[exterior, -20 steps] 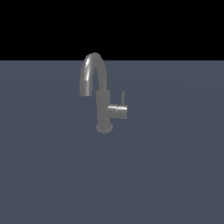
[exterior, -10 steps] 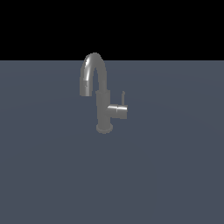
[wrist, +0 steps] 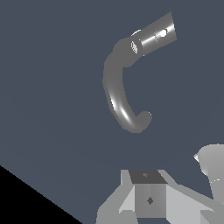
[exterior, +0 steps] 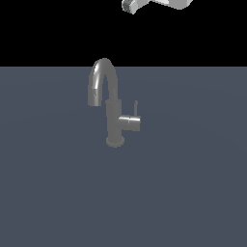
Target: Turn on the faucet by rotating a designated handle.
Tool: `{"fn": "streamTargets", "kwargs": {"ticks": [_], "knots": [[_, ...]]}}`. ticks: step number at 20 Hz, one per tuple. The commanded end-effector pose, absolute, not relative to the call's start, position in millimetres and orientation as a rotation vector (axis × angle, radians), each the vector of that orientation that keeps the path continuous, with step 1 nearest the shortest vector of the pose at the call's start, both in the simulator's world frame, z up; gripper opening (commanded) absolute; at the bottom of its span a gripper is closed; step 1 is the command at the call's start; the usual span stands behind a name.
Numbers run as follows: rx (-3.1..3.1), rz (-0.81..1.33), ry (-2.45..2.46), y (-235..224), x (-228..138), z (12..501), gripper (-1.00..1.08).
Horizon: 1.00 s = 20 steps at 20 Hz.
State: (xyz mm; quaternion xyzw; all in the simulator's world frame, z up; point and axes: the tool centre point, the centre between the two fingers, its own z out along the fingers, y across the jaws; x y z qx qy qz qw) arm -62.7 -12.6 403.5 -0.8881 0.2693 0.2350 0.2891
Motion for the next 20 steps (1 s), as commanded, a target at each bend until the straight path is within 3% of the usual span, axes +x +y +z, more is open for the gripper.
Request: {"fn": "streamTargets", "kwargs": {"ticks": [1, 20], "knots": [[-2.289, 0.667, 0.775, -18.0, -49.2, 391.1, -1.00], [-1.570, 0.931, 1.141, -53.7, 23.5, 263.0, -1.00]]}}
